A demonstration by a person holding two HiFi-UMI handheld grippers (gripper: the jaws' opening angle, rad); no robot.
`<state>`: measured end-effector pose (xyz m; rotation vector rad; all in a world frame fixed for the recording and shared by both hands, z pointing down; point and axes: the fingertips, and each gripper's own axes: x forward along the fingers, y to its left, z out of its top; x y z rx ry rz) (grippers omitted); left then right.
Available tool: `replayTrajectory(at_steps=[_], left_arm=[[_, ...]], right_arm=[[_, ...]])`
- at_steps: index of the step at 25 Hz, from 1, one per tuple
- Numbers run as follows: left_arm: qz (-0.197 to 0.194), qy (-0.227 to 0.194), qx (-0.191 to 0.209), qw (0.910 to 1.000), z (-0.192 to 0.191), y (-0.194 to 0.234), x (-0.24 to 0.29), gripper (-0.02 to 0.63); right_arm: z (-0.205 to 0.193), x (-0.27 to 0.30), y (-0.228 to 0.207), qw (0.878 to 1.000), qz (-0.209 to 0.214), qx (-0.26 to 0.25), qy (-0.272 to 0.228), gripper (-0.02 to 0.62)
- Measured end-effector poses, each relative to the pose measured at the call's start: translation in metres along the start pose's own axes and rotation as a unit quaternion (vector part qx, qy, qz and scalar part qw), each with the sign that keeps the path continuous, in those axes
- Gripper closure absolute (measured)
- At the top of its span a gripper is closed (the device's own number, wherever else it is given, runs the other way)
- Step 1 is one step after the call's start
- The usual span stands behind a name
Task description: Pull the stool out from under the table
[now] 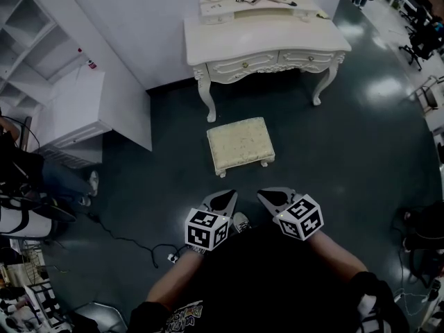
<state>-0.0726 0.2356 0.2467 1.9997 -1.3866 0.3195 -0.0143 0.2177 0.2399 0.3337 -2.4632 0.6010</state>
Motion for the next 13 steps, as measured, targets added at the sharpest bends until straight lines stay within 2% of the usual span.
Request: replayTrajectory(at_steps=[13], left_arm=[[0.003,0.0,0.001,1.0,-0.0034,-0.001,-0.002,0.6]], right_arm=[[-0.0045,0.0008,0.0015,1.0,0.004,-0.002,0.002,0.568]])
